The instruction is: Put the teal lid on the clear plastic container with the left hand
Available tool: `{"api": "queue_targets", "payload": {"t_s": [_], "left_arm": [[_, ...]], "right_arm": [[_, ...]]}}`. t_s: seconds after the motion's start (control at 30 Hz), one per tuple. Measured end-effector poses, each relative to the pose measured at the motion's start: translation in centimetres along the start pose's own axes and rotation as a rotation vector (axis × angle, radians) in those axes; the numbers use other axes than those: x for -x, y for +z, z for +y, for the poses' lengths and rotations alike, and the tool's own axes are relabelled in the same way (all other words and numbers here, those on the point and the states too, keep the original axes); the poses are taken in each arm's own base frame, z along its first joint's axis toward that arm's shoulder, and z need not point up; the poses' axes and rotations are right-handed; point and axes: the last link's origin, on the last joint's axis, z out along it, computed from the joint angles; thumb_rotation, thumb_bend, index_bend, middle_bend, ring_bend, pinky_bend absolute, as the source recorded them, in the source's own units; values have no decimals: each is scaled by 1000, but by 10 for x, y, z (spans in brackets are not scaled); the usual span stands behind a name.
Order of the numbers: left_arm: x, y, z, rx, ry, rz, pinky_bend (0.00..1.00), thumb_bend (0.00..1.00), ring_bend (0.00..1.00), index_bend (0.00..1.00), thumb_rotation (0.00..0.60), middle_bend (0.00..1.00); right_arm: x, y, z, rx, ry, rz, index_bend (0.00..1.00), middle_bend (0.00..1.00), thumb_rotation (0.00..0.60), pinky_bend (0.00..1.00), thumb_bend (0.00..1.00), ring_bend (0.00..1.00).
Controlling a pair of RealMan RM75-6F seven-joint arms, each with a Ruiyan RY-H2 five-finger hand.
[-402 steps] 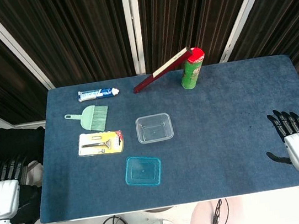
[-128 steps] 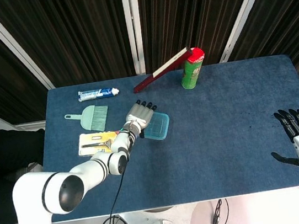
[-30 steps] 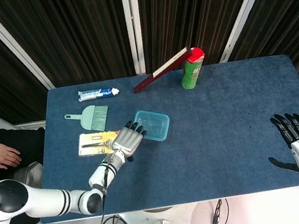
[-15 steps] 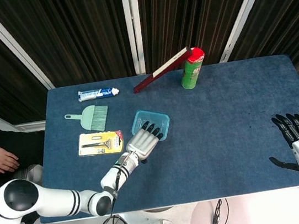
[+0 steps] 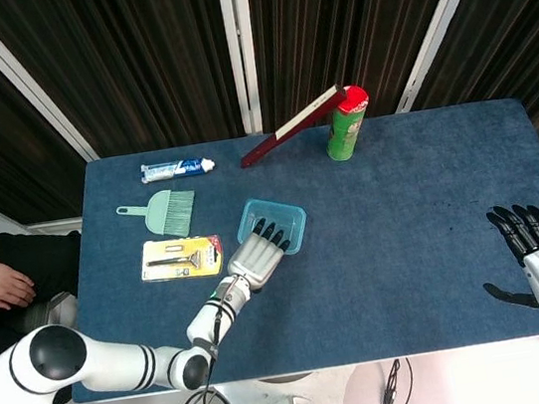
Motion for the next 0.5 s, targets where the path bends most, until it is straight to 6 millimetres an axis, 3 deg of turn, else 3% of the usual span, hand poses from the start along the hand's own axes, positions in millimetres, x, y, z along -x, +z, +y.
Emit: {"api": "queue_targets", "payload": {"t_s": [0.3, 0.5], "left_arm": [[5, 0, -3, -2, -10, -13, 15, 59, 0, 182, 600, 94], [-5, -4, -8, -7, -72, 22, 14, 59, 0, 182, 600, 93]], "right_arm": [[0, 0, -1, 2, 0, 1, 0, 63, 600, 0, 26, 0], [-2, -1, 0, 4, 2, 6, 0, 63, 600, 0, 26, 0]]}}
